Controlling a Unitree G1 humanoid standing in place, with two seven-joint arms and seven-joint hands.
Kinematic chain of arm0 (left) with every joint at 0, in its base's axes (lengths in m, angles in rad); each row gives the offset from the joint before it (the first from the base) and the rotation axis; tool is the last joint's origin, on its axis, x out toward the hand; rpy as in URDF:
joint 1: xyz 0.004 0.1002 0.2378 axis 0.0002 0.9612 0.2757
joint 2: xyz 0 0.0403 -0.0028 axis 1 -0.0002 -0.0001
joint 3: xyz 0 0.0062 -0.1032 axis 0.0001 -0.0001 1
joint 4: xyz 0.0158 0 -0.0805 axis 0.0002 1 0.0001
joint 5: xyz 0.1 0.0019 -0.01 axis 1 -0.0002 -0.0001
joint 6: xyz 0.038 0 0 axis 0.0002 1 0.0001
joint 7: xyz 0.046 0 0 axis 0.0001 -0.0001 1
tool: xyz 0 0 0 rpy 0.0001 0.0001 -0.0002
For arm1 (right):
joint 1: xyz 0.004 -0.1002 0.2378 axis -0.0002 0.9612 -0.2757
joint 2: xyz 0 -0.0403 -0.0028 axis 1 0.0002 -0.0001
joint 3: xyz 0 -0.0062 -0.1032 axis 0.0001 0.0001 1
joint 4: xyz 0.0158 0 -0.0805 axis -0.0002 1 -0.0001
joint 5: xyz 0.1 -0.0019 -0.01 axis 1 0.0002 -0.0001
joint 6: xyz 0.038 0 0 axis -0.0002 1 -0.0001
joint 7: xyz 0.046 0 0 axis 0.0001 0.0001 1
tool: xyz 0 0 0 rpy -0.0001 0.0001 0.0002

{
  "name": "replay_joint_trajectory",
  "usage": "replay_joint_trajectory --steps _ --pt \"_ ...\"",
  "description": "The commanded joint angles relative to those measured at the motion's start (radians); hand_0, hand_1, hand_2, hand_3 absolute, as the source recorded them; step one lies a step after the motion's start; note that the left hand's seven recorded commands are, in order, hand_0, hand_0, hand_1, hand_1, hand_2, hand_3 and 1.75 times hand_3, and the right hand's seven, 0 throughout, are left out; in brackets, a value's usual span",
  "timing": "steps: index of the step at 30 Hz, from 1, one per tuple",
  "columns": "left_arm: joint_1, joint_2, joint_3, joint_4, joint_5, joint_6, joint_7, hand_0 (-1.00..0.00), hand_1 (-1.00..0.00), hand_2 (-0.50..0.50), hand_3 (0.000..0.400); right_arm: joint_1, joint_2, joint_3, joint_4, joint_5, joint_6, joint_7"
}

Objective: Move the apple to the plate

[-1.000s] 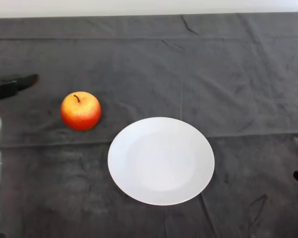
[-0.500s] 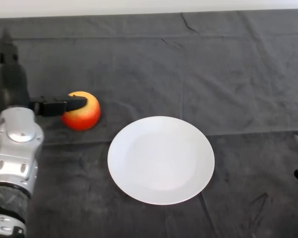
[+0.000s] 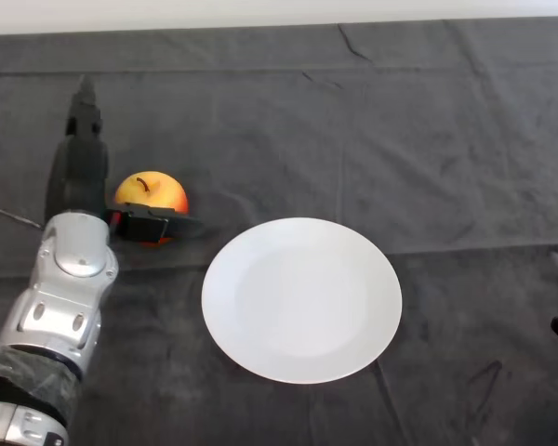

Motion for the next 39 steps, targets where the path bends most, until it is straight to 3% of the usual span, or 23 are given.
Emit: replay_joint_trajectory --steps 1,12,14,15,32,39 --pt "0.013 0.03 -0.004 0.048 0.01 0.004 -0.013 0.0 0.0 0.0 0.0 0.018 0.032 0.0003 0.04 0.0257 0.053 0.0087" --pt "-0.006 0.045 0.011 0.116 0.015 -0.014 -0.013 0.0 0.0 0.0 0.0 0.018 0.031 0.0016 0.041 0.027 0.052 0.0078" --pt "-0.009 0.045 0.013 0.123 0.016 -0.015 -0.011 -0.65 0.0 -0.32 0.26 0.018 0.031 0.0019 0.041 0.0272 0.052 0.0076" --pt "-0.011 0.046 0.016 0.126 0.016 -0.014 -0.009 -1.0 -0.97 -0.02 0.4 0.018 0.031 0.0021 0.041 0.0274 0.052 0.0075" --pt "-0.007 0.056 0.035 0.087 0.029 -0.028 0.022 -1.0 -1.0 0.0 0.4 0.018 0.03 0.0034 0.041 0.0286 0.051 0.0066" --pt "0.0 0.048 0.027 -0.049 0.049 0.05 0.037 -1.0 -1.0 0.0 0.4 0.018 0.031 0.0029 0.041 0.0281 0.051 0.0069"
